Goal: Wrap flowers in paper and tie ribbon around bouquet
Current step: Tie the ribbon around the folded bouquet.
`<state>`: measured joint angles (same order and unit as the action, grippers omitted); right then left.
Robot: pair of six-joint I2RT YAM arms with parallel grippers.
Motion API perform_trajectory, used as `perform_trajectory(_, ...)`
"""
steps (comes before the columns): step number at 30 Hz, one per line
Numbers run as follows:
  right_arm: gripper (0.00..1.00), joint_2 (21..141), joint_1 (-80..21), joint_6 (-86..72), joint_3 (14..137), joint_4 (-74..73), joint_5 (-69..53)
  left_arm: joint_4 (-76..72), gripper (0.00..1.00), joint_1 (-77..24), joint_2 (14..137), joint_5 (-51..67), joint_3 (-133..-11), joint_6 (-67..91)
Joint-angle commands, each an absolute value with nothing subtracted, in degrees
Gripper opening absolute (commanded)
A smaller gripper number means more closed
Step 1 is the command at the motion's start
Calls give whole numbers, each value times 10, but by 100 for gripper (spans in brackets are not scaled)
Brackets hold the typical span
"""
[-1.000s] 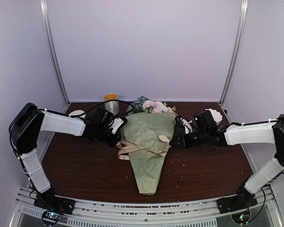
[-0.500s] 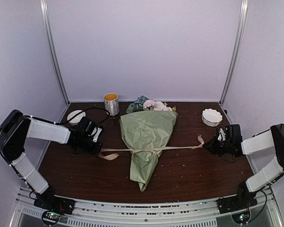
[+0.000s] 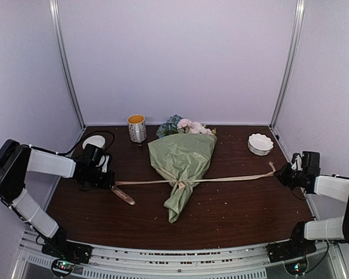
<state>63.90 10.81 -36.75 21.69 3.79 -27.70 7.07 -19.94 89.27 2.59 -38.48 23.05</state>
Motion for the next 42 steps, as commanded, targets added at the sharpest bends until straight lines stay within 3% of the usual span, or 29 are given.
perform_trajectory(1, 0, 639, 174, -327, 206, -19, -231, 67, 0, -162, 900, 6, -358, 267)
perform_trajectory(10, 0, 655, 260, -297, 220, -51, -241, 64, 0, -143, 881, 12, -343, 268)
perform_trajectory(32, 0, 668, 279, -252, 238, -87, -229, 69, 0, -143, 868, -1, -346, 260)
perform_trajectory(36, 0, 627, 241, -247, 248, -120, -218, 74, 0, -180, 834, 10, -371, 213)
perform_trajectory(42, 0, 568, 83, -257, 326, -199, -176, 92, 0, -282, 779, 9, -454, 128)
